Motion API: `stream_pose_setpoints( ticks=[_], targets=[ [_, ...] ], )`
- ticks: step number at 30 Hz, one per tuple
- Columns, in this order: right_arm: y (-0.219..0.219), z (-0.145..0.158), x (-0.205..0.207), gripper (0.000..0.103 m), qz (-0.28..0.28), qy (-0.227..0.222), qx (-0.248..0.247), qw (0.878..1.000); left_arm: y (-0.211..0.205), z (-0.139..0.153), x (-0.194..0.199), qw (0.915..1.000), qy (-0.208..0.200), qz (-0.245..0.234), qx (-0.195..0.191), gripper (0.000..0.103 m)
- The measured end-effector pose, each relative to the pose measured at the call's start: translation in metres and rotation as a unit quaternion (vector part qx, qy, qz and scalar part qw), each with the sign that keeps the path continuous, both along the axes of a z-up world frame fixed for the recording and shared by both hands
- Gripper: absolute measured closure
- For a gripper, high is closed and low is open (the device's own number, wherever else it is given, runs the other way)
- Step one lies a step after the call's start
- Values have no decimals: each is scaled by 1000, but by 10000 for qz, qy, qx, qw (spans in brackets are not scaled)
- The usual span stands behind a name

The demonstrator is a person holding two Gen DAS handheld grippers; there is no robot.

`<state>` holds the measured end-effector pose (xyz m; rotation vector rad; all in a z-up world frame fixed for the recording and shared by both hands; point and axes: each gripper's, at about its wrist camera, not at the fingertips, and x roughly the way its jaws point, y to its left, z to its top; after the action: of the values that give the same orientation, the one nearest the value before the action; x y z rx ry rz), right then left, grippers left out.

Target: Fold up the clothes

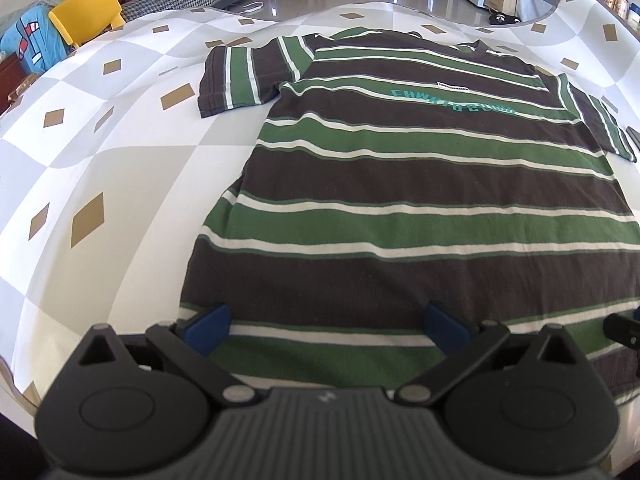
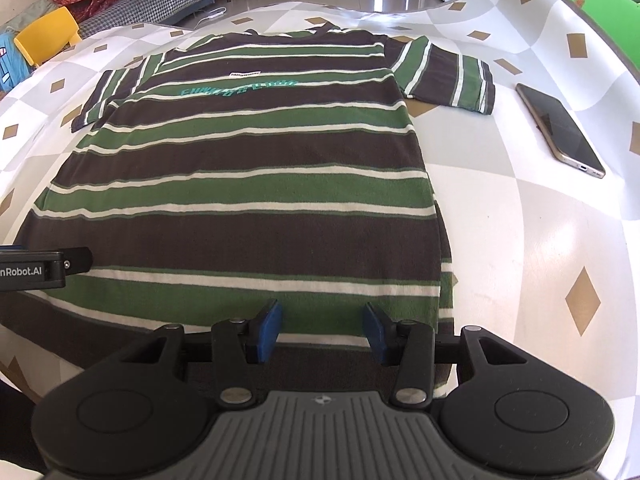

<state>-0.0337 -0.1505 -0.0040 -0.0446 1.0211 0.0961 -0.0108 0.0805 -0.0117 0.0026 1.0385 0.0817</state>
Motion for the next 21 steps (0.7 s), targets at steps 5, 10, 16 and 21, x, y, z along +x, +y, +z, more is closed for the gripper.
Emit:
stream_pose_setpoints(
  ticks=[5, 10, 16, 21],
  targets=[
    [6, -6, -8, 56, 166, 141, -196, 9996, -3, 0, -6, 10000, 61, -53, 40, 0],
    [8, -9, -11, 55, 104, 285, -280, 9991, -5, -1, -11, 9998, 171, -94, 18, 0],
    [10, -12, -14, 55, 54, 395, -405, 9984, -6, -4, -17, 9995, 289, -125, 0, 0],
    [11, -14, -14, 55, -60, 530, -499, 9973, -10, -8, -22, 9989, 422, -192, 57, 0]
  ],
)
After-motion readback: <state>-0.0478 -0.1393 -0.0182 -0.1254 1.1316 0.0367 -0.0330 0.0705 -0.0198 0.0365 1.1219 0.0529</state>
